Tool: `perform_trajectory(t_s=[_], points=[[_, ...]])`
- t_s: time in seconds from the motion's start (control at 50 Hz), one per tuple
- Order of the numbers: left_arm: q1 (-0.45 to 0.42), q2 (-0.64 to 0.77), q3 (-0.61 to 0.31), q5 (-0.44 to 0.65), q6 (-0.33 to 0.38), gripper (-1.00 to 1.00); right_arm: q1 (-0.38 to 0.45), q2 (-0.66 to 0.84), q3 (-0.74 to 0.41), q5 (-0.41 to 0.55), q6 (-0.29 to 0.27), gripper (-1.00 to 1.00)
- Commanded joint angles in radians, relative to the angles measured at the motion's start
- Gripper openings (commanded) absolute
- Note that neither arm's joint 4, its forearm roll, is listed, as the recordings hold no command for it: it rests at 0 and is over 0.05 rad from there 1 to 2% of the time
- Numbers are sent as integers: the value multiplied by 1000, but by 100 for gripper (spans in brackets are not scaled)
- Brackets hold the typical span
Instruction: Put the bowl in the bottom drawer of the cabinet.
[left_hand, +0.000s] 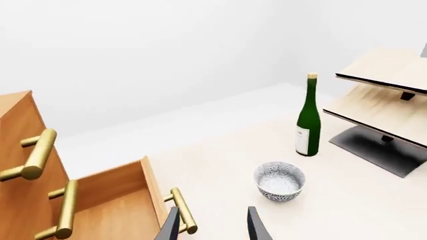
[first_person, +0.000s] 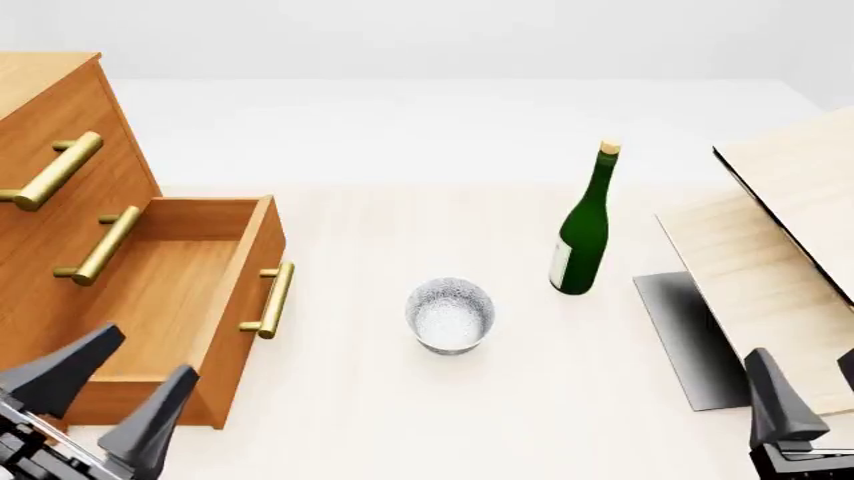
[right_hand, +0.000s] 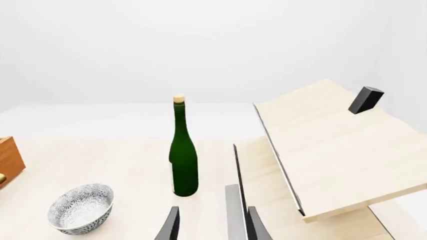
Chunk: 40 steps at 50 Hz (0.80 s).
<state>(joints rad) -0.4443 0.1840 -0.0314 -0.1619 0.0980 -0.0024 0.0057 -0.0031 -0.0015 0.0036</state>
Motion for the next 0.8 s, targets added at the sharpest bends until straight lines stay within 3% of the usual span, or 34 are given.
perform_trajectory(t_s=[0.02, 0.06, 0.08, 0.1, 0.16, 0.18, 0.2, 0.24, 0.26, 0.3, 0.32, 0.38, 0.42, 0.46, 0.54, 0.56, 0.58, 0.62, 0.66, 0.8], points=[[-111, 142, -4, -126, -5, 100, 0, 1, 1, -1, 0, 100], [-120, 159, -26, -122, -6, 100, 0, 1, 1, -2, 0, 100], [-133, 189, -101, -72, -4, 100, 0, 55, -7, -49, 0, 100], [-138, 199, -109, -73, -5, 100, -1, 61, -6, -55, 0, 100], [-159, 241, -102, -113, 1, 100, -1, 61, -6, -56, 0, 100], [-165, 263, -53, -184, 3, 100, 0, 61, -6, -55, 0, 100], [-175, 280, -120, -132, 7, 100, 0, 61, -6, -56, 0, 100], [-186, 330, -67, -230, 15, 100, -1, 62, -6, -56, 0, 100], [-200, 330, -148, -149, 6, 100, 0, 62, -6, -56, 0, 100], [-209, 342, -161, -146, 3, 100, 0, 62, -6, -56, 0, 100], [-226, 417, -90, -286, 14, 100, 0, 62, -6, -56, 0, 100], [-233, 462, -94, -330, 10, 100, 0, 62, -6, -56, 0, 100], [-238, 479, -109, -336, -1, 100, -1, 62, -6, -56, 0, 100], [-251, 470, -211, -220, 6, 100, 0, 61, -6, -56, 0, 100], [-258, 506, -262, -197, 14, 100, -1, 62, -6, -56, 0, 100], [-258, 534, -220, -267, 18, 100, -1, 62, -6, -56, 0, 100], [-260, 541, -225, -271, 18, 100, -1, 62, -6, -56, 0, 100], [-261, 543, -305, -191, 17, 100, 0, 61, -6, -56, 0, 100], [-266, 578, -249, -282, 18, 100, -1, 62, -6, -56, 0, 100], [-275, 620, -313, -238, 22, 100, -1, 61, -6, -55, 0, 100]])
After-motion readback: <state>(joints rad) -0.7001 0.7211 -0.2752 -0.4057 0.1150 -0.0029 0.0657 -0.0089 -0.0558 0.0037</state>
